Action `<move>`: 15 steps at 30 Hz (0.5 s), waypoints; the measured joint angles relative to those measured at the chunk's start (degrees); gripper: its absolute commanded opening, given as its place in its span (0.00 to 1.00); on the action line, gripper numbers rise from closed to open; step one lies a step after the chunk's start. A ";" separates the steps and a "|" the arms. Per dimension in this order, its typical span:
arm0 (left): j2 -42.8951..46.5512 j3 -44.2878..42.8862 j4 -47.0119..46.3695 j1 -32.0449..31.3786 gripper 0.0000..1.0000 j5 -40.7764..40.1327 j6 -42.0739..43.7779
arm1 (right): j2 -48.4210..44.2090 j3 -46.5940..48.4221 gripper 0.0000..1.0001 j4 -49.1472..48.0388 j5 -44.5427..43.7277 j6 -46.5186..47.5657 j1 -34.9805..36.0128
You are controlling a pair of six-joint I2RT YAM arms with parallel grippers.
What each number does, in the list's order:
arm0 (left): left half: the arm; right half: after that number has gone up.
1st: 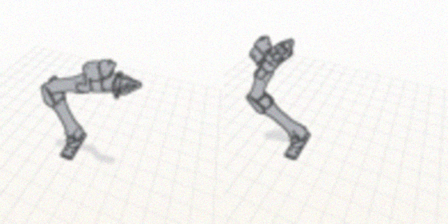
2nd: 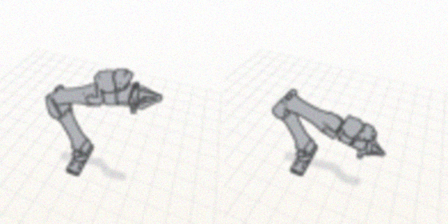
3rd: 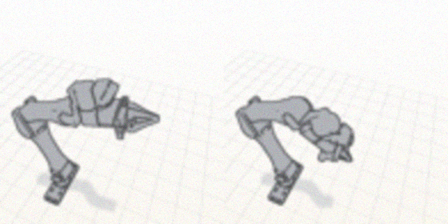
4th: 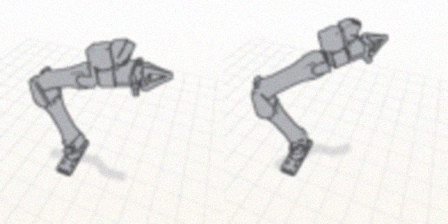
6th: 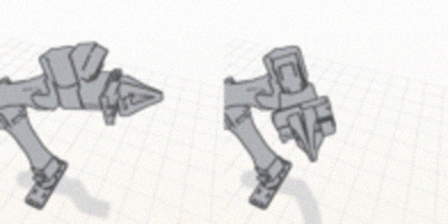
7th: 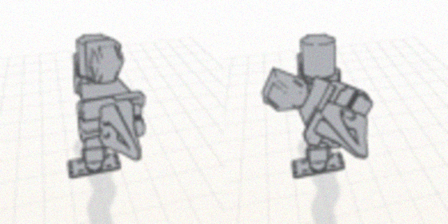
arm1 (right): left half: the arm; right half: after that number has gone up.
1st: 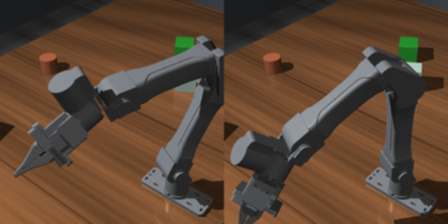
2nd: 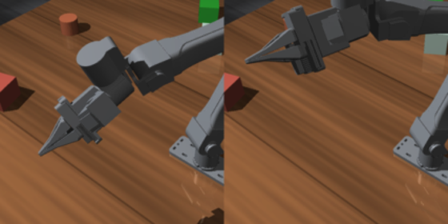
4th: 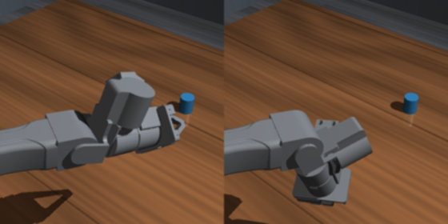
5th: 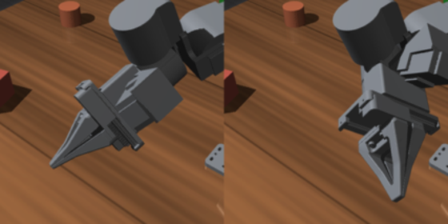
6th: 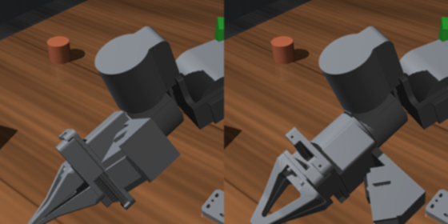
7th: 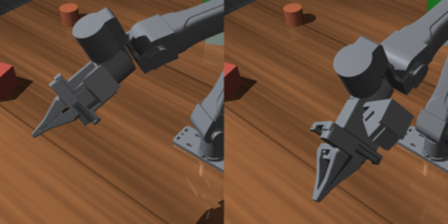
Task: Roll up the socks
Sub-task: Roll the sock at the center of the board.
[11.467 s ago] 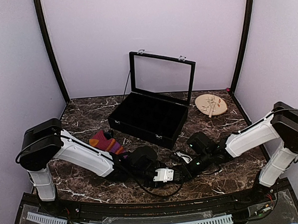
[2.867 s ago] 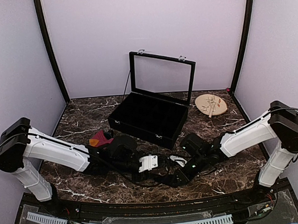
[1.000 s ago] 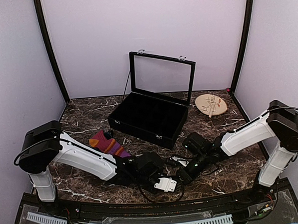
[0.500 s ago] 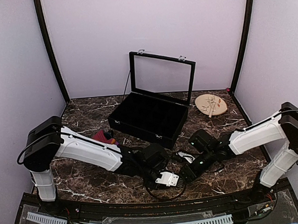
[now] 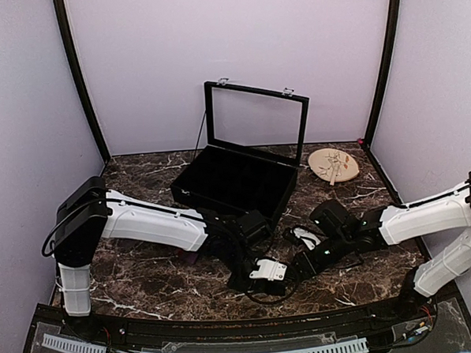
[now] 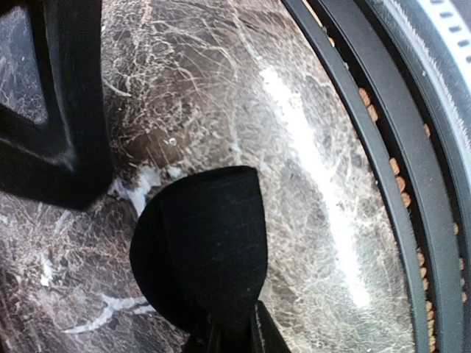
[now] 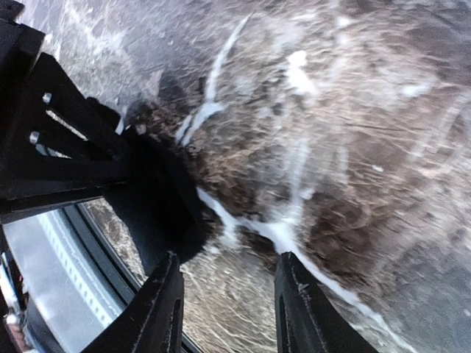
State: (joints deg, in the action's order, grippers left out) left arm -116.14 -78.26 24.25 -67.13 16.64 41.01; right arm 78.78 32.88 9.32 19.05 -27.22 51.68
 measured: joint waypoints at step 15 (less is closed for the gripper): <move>-6.27 -10.36 13.33 4.66 0.16 13.03 -5.09 | -16.15 -5.70 0.40 1.31 -19.34 -4.85 6.12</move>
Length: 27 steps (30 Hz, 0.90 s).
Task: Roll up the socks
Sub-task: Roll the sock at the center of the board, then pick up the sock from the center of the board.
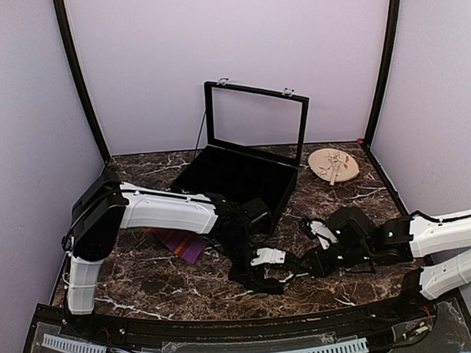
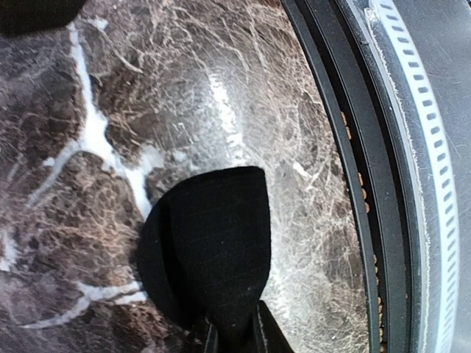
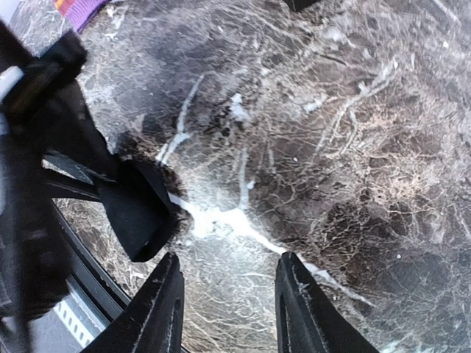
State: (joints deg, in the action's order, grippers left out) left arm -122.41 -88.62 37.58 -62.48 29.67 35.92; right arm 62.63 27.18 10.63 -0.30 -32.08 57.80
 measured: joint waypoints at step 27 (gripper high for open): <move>-5.46 -4.31 7.32 2.36 0.20 11.85 -3.30 | 11.72 7.93 0.41 3.58 -23.61 2.51 24.50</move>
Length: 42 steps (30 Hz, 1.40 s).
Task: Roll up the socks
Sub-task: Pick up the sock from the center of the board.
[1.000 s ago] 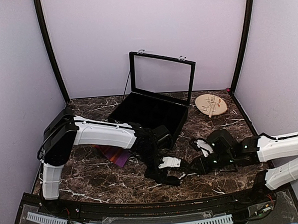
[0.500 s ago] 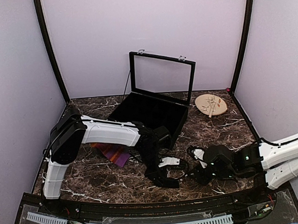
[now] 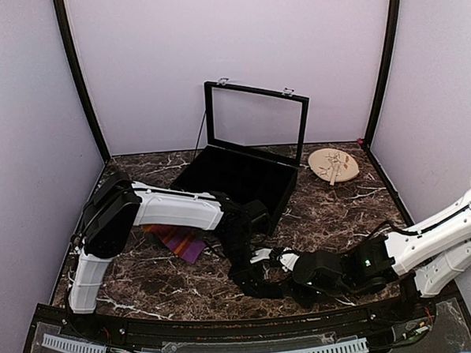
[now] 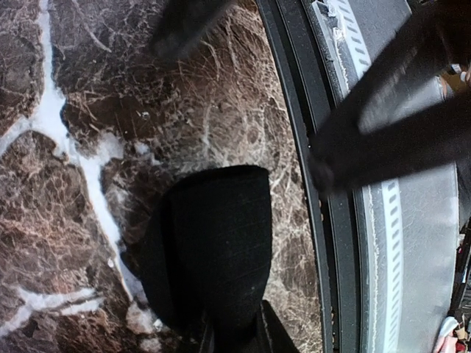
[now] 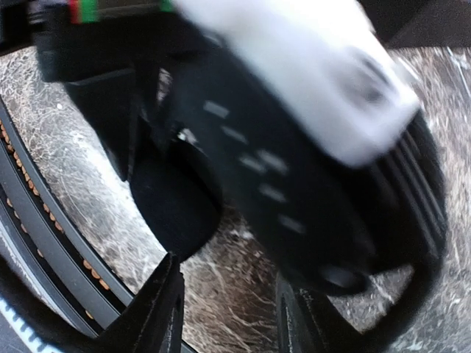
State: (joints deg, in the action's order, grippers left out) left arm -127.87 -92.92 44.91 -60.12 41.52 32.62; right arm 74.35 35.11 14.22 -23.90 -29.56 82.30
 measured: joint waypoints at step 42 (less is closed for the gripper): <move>-3.32 -1.86 5.55 1.79 0.22 7.32 1.79 | 11.54 6.34 0.44 -2.82 -0.68 14.27 1.66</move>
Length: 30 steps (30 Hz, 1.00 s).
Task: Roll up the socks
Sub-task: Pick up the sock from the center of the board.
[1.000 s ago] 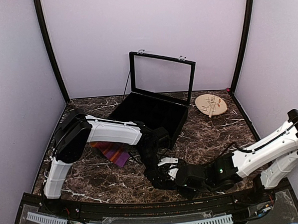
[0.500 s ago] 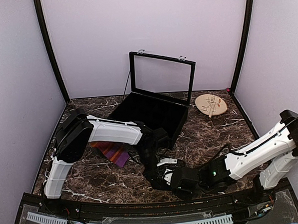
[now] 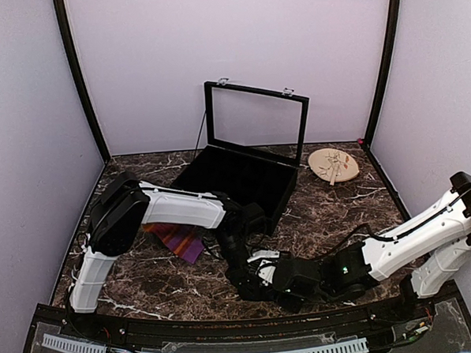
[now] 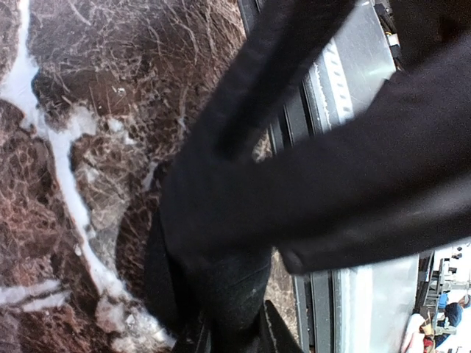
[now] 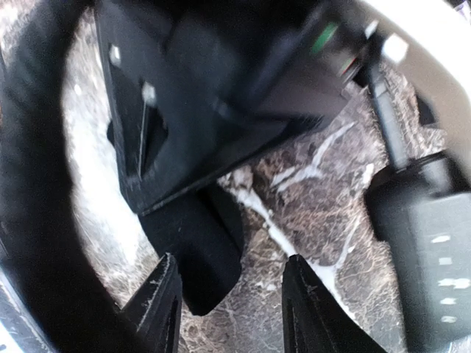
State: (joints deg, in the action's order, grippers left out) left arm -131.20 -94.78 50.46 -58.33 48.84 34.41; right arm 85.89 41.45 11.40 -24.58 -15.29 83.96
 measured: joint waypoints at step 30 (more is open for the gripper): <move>-3.15 -2.54 3.30 0.55 0.23 4.85 0.44 | 4.04 -0.20 0.47 -2.69 5.90 2.86 0.07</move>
State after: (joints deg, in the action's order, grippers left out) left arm -134.34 -97.32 53.76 -57.78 53.69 34.85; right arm 89.93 41.25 8.71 -18.68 -12.43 84.03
